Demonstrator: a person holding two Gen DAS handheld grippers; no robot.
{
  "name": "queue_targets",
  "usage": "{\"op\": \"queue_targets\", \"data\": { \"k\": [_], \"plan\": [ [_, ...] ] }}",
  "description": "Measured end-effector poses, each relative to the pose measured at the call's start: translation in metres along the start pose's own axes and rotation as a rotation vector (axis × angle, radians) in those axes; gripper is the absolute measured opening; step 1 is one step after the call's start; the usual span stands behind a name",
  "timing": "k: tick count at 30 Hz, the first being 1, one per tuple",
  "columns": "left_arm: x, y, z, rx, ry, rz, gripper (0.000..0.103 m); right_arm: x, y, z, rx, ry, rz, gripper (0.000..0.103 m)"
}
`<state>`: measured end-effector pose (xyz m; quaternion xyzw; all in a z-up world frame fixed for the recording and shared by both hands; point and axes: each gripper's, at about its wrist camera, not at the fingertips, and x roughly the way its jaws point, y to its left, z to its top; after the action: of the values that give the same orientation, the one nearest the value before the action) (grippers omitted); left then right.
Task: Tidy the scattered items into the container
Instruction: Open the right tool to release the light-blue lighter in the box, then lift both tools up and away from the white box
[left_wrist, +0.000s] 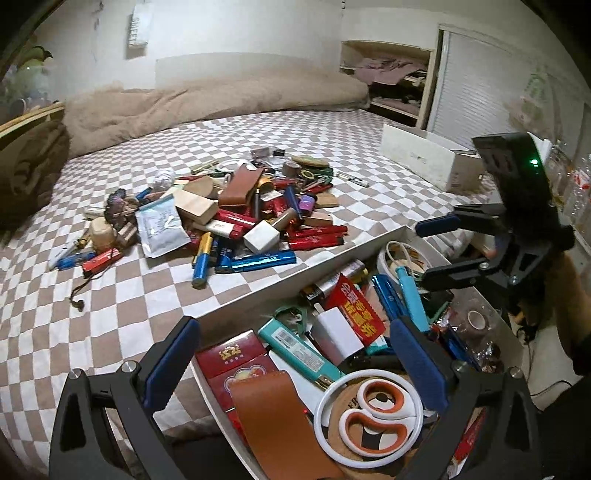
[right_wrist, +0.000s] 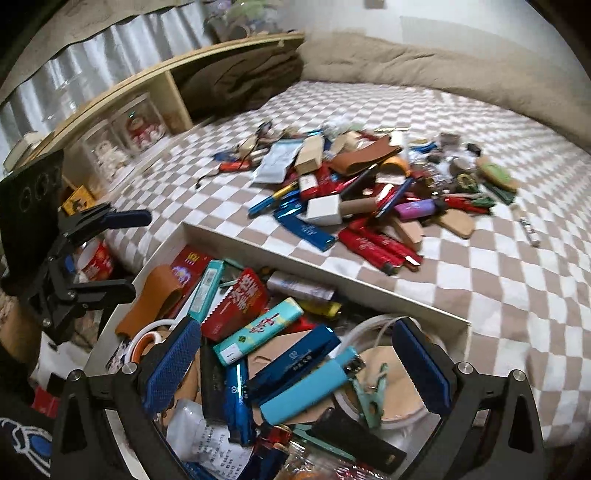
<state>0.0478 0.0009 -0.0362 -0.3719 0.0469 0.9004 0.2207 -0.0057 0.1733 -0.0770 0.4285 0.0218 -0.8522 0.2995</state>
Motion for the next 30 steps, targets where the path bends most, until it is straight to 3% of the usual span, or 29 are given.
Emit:
{"op": "queue_targets", "data": {
  "k": [19,26,30],
  "plan": [
    [-0.036,-0.018,0.022,-0.081,-0.109,0.151,0.103,-0.059,0.011,0.005,0.048,-0.208,-0.142,0.103],
    [-0.054,-0.018,0.028,-0.166,-0.188,0.152,0.103,-0.080,0.015,0.005,0.062,-0.266,-0.176,0.103],
    [-0.061,-0.019,0.031,-0.192,-0.213,0.214,0.103,-0.088,0.018,0.005,0.058,-0.292,-0.216,0.103]
  ]
}}
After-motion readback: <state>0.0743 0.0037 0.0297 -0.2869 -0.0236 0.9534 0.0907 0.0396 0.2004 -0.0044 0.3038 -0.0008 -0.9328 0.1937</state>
